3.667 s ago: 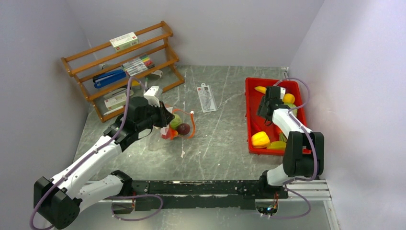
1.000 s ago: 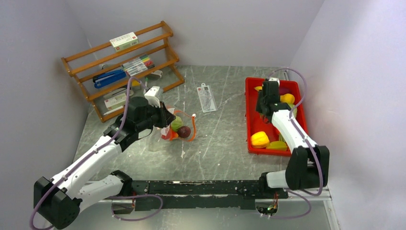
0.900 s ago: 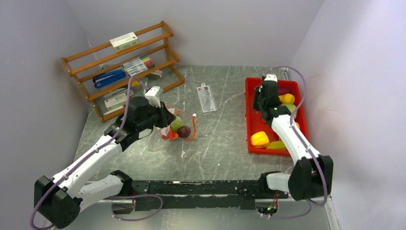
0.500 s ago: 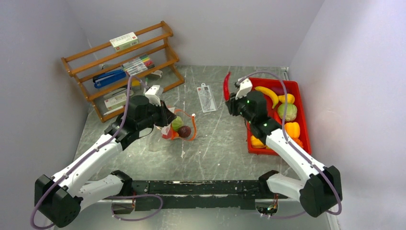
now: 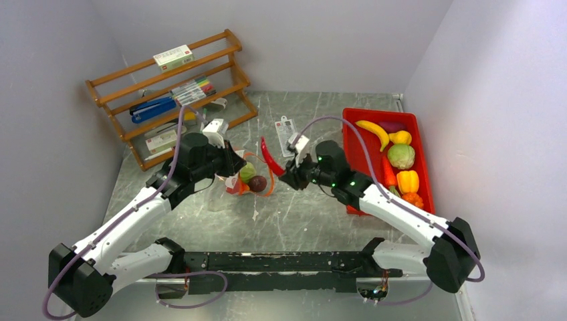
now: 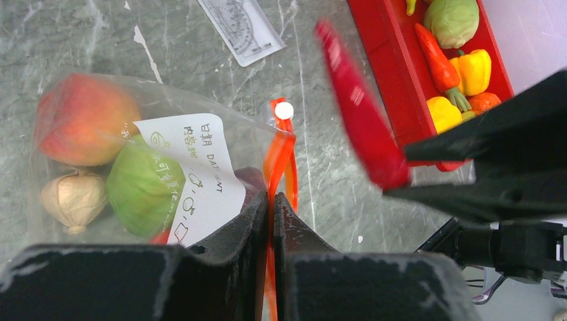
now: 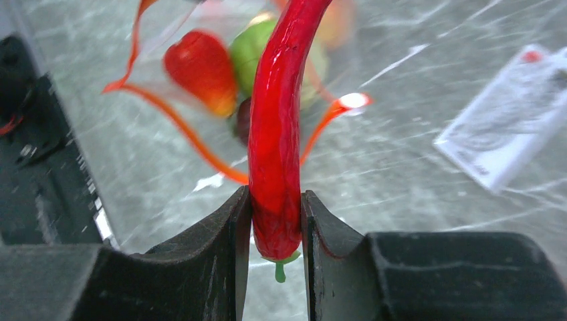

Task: Place the food in the zip-top bag and seal the zipper
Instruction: Pick up the fake vegetable from the bin, then place the fake vegetable in the zipper food storage bag.

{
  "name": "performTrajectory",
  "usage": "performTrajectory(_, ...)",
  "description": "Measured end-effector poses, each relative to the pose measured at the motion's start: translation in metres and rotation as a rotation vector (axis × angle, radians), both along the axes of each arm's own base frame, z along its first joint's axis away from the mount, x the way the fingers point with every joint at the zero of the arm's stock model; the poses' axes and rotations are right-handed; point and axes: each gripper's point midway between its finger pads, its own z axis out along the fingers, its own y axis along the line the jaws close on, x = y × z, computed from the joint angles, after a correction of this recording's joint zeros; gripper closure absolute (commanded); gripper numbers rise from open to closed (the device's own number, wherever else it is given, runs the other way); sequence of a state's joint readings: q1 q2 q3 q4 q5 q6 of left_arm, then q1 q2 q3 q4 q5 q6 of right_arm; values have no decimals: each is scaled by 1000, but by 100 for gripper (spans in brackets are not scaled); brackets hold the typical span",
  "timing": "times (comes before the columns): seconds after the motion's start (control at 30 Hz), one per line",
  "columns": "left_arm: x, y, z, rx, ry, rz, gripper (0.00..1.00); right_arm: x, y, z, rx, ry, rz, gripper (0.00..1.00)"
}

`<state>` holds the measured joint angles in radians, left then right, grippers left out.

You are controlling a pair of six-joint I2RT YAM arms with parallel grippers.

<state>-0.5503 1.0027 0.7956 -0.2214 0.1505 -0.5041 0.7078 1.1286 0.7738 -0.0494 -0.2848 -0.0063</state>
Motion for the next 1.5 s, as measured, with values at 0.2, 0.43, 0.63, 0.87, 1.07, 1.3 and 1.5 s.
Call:
performTrajectory(0.2, 2, 0, 5, 7, -21, -7, 93, -44, 22, -31, -83, 105, 164, 78)
performTrajectory(0.43, 2, 0, 8, 12, -32, -12, 93, -62, 23, -39, -112, 139, 234, 78)
performTrajectory(0.63, 3, 0, 13, 12, -44, -14, 93, -76, 24, -44, -132, 159, 285, 78)
performTrajectory(0.87, 3, 0, 12, 13, -43, -15, 93, -83, 26, -52, -155, 189, 316, 78)
performTrajectory(1.07, 3, -2, 11, 19, -44, -30, 93, -76, 37, -52, -165, 202, 322, 76)
performTrajectory(1.3, -1, -6, 12, 12, -48, -67, 93, -50, 63, -41, -141, 194, 273, 76)
performTrajectory(1.5, -4, -8, 14, 5, -50, -87, 93, -23, 82, -44, -146, 207, 194, 76)
